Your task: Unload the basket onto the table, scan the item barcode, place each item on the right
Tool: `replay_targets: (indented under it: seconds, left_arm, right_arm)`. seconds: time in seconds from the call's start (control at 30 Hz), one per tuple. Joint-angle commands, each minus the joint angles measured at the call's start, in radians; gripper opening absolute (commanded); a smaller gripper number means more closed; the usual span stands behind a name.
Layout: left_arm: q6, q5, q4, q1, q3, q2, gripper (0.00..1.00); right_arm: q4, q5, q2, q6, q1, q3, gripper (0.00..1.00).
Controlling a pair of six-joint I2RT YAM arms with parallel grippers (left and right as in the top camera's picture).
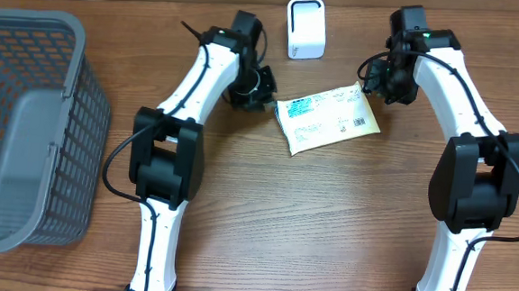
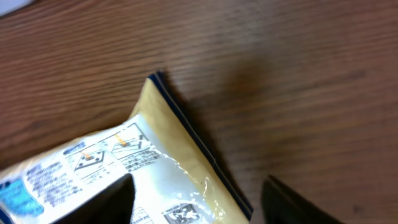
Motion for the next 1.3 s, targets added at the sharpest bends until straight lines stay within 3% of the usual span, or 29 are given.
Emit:
replay_targets:
  seconds: [0.0,0.13,0.33,0.73,0.87,1.0,1.13,1.27]
  left_arm:
    - [0.011,0.000,0.002,-0.022,0.002,-0.016,0.51]
    - [0.011,0.000,-0.005,-0.031,-0.003,-0.015,0.70]
    - [0.008,0.001,-0.006,-0.033,-0.034,-0.015,0.73]
    - [-0.010,0.005,0.021,-0.047,-0.106,-0.015,0.49]
    - [-0.024,0.003,0.038,-0.047,-0.124,-0.015,0.44]
    - [-0.028,0.004,0.057,-0.047,-0.127,-0.015,0.39]
    - [-0.028,0.003,0.062,-0.047,-0.127,-0.015,0.37]
    - [-0.027,-0.018,0.061,-0.050,-0.127,-0.015,0.37]
  right_arm:
    - [0.029,-0.167,-0.018,-0.214,-0.051,-0.016,0.86]
    - [0.061,-0.249,-0.014,-0.303,-0.093,-0.046,0.95]
    - [0.120,-0.469,0.010,-0.390,-0.148,-0.093,0.95]
    - [0.135,-0.638,0.159,-0.338,-0.138,-0.094,0.79]
    - [0.127,-0.647,0.161,-0.337,-0.136,-0.094,0.79]
    - [0.109,-0.664,0.161,-0.337,-0.119,-0.094,0.61]
    - [0.094,-0.665,0.161,-0.337,-0.088,-0.094,0.51]
    - [0.093,-0.665,0.161,-0.336,-0.058,-0.094,0.04]
